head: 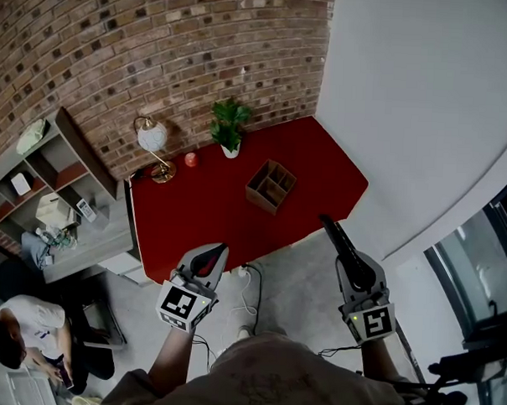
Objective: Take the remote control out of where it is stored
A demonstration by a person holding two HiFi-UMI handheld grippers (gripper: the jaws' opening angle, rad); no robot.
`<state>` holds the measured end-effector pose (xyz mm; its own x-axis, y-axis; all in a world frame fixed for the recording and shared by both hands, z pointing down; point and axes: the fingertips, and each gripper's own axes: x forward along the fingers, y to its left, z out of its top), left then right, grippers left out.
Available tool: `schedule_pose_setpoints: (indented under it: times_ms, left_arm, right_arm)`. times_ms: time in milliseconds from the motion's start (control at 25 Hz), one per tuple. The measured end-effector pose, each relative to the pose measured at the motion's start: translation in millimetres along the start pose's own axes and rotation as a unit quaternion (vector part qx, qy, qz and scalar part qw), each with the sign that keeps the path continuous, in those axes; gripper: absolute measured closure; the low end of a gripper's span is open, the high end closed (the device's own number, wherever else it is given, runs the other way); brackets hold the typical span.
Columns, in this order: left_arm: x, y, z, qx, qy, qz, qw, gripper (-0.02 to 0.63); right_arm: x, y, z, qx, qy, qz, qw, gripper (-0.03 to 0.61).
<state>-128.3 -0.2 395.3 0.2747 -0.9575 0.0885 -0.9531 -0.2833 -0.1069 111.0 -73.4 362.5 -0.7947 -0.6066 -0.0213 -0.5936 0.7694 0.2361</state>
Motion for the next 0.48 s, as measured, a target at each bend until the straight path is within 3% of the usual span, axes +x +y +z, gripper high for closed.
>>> schedule_pose_setpoints:
  times_ms: [200, 360, 480]
  left_arm:
    - [0.8, -2.4, 3.4, 0.005, -0.003, -0.003, 1.0000, 0.615]
    - [1.8, -2.6, 5.5, 0.010, -0.002, -0.004, 0.9999, 0.615]
    - [1.9, -2.6, 5.2, 0.013, -0.001, -0.003, 0.9999, 0.615]
  right_arm:
    - [-6.0, -6.3, -9.6, -0.010, 0.025, -0.013, 1.000, 0.468]
    - [-5.2, -6.3, -2.8, 0.003, 0.000, -0.013, 1.000, 0.468]
    - [-8.4, -11.1, -12.2, -0.002, 0.019, -0.022, 1.000, 0.468]
